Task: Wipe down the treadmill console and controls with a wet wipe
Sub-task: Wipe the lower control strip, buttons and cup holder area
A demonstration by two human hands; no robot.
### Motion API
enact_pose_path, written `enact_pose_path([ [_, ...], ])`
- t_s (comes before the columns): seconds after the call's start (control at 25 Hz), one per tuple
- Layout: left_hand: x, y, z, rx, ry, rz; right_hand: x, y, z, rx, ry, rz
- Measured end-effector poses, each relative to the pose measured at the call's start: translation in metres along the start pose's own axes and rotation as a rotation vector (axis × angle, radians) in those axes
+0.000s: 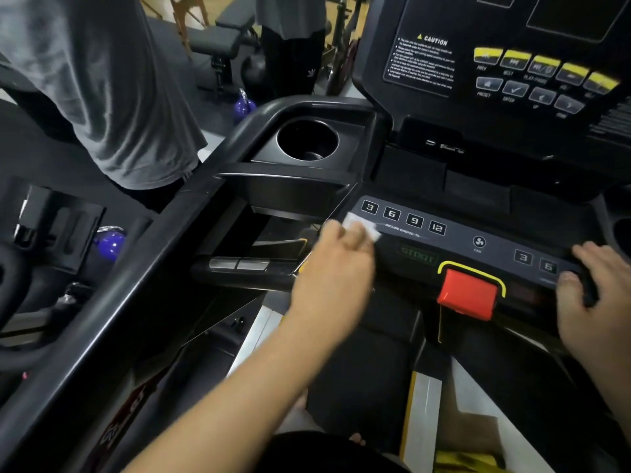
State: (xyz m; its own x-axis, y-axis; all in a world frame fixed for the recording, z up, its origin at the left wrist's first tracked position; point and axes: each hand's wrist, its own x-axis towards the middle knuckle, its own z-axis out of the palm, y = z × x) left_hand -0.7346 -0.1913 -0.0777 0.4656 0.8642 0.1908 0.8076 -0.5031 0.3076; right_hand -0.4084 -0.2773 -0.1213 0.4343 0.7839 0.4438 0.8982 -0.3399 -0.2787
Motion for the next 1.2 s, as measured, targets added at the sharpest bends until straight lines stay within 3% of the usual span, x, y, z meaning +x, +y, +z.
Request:
enact_pose_path([
  [0.08, 0.002, -0.015, -0.003, 0.069, 0.069, -0.059, 0.0, -0.005, -0.003, 0.003, 0.017, 0.015],
  [0.2, -0.006, 0.019, 0.013, 0.217, 0.019, 0.241, -0.001, -0.008, -0.004, -0.024, 0.017, -0.002],
  [0.28, -0.009, 0.048, 0.026, 0.194, -0.047, 0.355, 0.001, -0.003, -0.003, -0.028, 0.008, -0.004],
  [0.4, 0.007, 0.025, 0.017, 0.144, 0.042, 0.335, -0.003, 0.001, 0.0, -0.022, -0.002, -0.007],
  [0.52, 0.019, -0.009, 0.007, 0.169, 0.084, 0.146, 0.0, -0.009, -0.007, 0.019, 0.014, -0.012],
  [0.72, -0.011, 0.011, 0.023, 0.221, 0.064, 0.35, -0.002, -0.018, -0.015, 0.026, 0.017, -0.009],
  [0.8, 0.002, -0.012, 0.016, 0.136, 0.127, 0.269, -0.003, -0.02, -0.016, 0.016, 0.005, 0.007],
  [0.92, 0.028, -0.036, 0.006, 0.033, 0.156, -0.036, -0.002, -0.025, -0.019, 0.0, 0.015, -0.004],
  [1.2, 0.066, -0.04, -0.006, -0.259, 0.18, -0.076, -0.002, -0.032, -0.023, 0.017, 0.021, -0.019],
])
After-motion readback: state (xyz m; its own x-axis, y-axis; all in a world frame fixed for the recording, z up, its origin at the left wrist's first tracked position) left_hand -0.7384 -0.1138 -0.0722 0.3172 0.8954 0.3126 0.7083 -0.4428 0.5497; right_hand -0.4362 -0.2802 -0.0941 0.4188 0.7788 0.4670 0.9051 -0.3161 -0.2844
